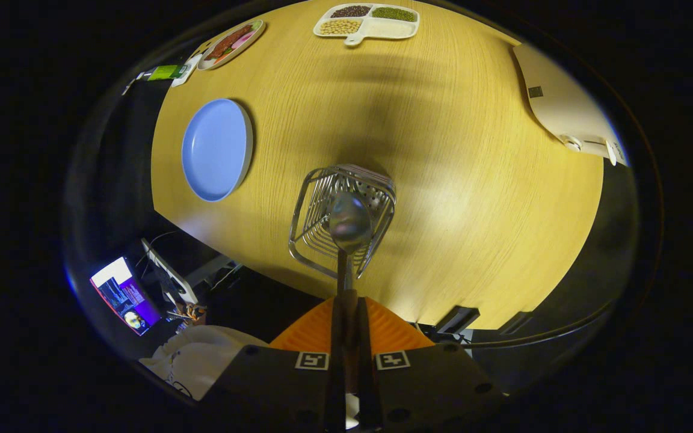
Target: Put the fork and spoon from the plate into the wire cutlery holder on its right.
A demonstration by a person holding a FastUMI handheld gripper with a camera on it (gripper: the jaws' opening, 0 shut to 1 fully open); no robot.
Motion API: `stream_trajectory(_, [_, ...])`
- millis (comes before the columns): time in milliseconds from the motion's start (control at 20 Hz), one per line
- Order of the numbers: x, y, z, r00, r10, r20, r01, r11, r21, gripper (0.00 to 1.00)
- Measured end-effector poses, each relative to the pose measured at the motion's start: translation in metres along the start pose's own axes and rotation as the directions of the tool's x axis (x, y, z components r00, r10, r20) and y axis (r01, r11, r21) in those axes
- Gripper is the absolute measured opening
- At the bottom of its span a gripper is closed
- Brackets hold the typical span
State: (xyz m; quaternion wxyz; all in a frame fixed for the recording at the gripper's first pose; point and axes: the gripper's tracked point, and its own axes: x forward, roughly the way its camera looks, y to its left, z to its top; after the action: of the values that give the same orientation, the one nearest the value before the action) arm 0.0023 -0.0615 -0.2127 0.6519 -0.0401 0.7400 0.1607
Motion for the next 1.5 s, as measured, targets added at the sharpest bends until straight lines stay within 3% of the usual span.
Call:
stream_trajectory(50, [0.001, 0.004, 0.002, 1.000, 0.018, 0.008, -0.018, 1.000, 0.001, 0.17])
stream_trajectory(100, [-0.004, 0.007, 0.005, 0.999, 0.027, 0.027, -0.027, 1.000, -0.003, 0.34])
stream_trajectory(150, [-0.010, 0.009, 0.007, 0.998, 0.031, 0.049, -0.030, 0.999, -0.012, 0.37])
stream_trajectory(200, [-0.016, 0.011, 0.009, 0.997, 0.038, 0.074, -0.037, 0.999, -0.021, 0.54])
stream_trajectory(350, [-0.035, 0.021, 0.016, 0.980, 0.079, 0.184, -0.079, 0.997, -0.011, 0.82])
stream_trajectory(400, [-0.041, 0.024, 0.016, 0.969, 0.090, 0.230, -0.092, 0.996, 0.001, 0.96])
stream_trajectory(550, [-0.063, 0.025, 0.022, 0.917, 0.081, 0.390, -0.096, 0.995, 0.020, 0.99])
stream_trajectory(650, [-0.078, 0.028, 0.023, 0.863, 0.062, 0.502, -0.094, 0.995, 0.038, 1.00])
stream_trajectory(900, [-0.116, 0.038, 0.011, 0.661, -0.022, 0.750, -0.097, 0.989, 0.115, 0.99])
stream_trajectory(1250, [-0.188, 0.036, -0.034, 0.303, -0.183, 0.935, -0.030, 0.979, 0.201, 0.99])
stream_trajectory(1500, [-0.255, 0.027, -0.063, 0.001, -0.210, 0.978, 0.056, 0.976, 0.210, 0.99])
